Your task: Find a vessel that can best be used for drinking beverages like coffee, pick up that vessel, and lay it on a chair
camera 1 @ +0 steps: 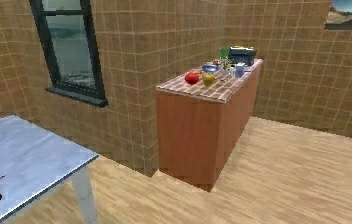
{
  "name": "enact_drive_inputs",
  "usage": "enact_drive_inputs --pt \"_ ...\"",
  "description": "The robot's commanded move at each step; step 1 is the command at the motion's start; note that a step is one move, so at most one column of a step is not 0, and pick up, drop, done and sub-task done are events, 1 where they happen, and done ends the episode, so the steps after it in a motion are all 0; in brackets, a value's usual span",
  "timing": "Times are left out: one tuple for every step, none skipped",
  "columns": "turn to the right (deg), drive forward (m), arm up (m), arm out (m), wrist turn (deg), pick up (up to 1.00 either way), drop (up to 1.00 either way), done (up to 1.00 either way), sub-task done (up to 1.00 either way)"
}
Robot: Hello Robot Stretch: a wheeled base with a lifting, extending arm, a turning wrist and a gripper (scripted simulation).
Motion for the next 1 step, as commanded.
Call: enact_drive_inputs --pt "-45.0 0.0 0.0 0.0 0.0 0.0 0.0 0.0 0.0"
